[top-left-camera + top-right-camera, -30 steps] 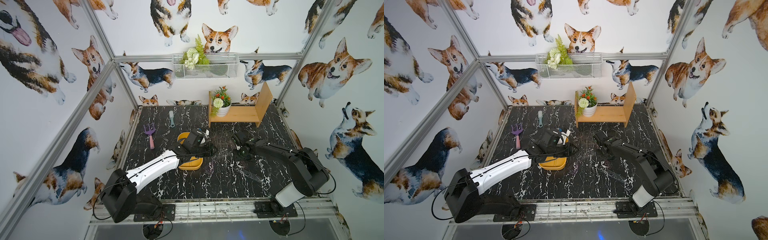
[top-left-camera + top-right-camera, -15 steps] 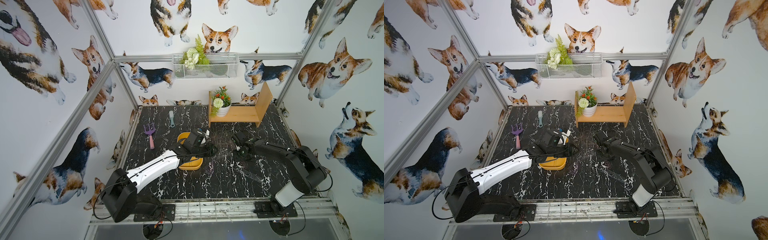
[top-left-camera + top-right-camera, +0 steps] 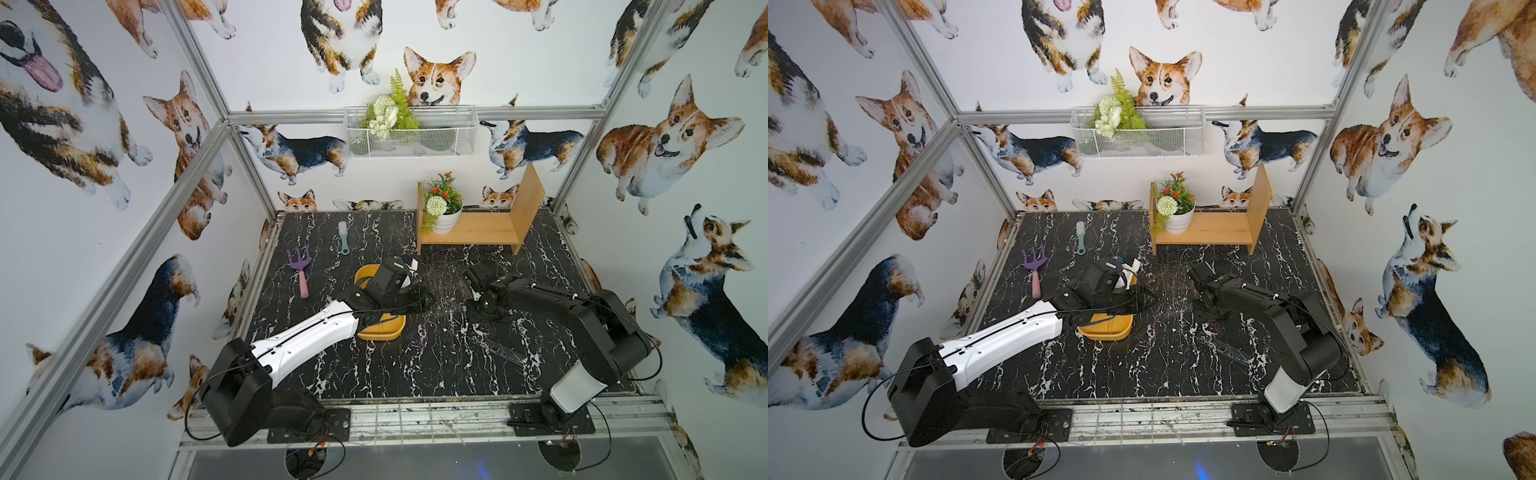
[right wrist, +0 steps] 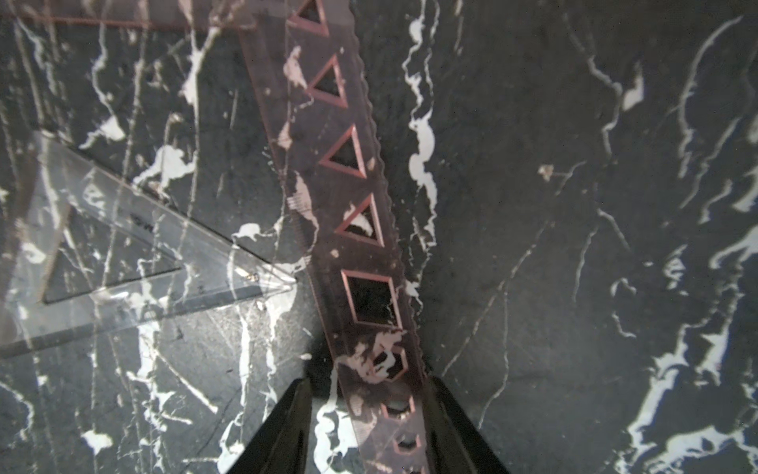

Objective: Put the scattered rulers into the storage box
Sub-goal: Pick up the ruler from the center of the board.

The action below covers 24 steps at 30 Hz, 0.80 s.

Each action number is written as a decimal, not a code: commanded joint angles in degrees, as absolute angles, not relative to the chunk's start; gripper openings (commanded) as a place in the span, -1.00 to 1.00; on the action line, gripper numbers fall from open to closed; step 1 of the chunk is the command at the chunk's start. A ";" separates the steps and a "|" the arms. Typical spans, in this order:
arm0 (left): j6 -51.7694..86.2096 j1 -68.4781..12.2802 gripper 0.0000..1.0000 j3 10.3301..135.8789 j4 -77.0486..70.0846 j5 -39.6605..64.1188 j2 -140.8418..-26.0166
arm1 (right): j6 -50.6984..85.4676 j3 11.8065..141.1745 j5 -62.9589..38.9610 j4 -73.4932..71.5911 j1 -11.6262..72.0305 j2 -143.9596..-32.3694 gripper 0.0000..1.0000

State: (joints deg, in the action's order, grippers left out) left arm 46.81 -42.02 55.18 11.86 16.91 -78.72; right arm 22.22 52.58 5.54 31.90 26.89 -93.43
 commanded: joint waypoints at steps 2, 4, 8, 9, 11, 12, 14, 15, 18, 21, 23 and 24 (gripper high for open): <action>46.58 -42.01 -0.19 55.68 10.82 17.01 -78.93 | 21.62 52.56 5.05 31.34 26.79 -93.86 -0.02; 46.58 -42.01 -0.19 55.63 10.81 16.97 -78.93 | 21.51 52.57 4.99 31.20 26.76 -94.20 -0.02; 46.67 -42.01 -0.19 55.63 10.83 16.99 -78.93 | 21.40 52.48 4.75 31.03 26.68 -94.64 -0.04; 46.65 -42.03 -0.19 55.70 10.86 16.96 -78.86 | 21.28 52.39 4.66 31.03 26.72 -94.75 -0.04; 46.58 -42.01 -0.19 55.72 10.90 16.96 -78.84 | 21.23 52.30 4.66 31.03 26.66 -94.83 -0.06; 46.52 -42.01 -0.19 55.81 10.90 16.93 -78.84 | 21.18 52.31 4.66 31.03 26.59 -94.83 -0.06; 46.56 -42.01 -0.19 55.81 10.90 16.96 -78.93 | 21.14 52.14 4.66 31.03 26.52 -94.92 -0.07; 46.58 -42.01 -0.19 55.83 10.90 16.96 -78.93 | 21.01 52.12 4.57 31.11 26.46 -94.91 -0.08; 46.58 -42.01 -0.19 55.82 10.90 17.01 -79.01 | 20.94 51.95 4.48 31.21 26.34 -94.86 -0.14; 46.58 -42.01 -0.20 55.81 10.92 17.00 -79.01 | 20.75 51.76 4.33 31.29 26.24 -94.53 -0.22; 46.58 -42.04 -0.20 55.73 10.90 16.96 -78.95 | 20.66 51.52 4.22 31.33 26.07 -94.32 -0.27; 46.66 -42.01 -0.20 55.77 10.94 17.00 -78.93 | 20.58 51.49 4.13 31.38 25.99 -94.22 -0.31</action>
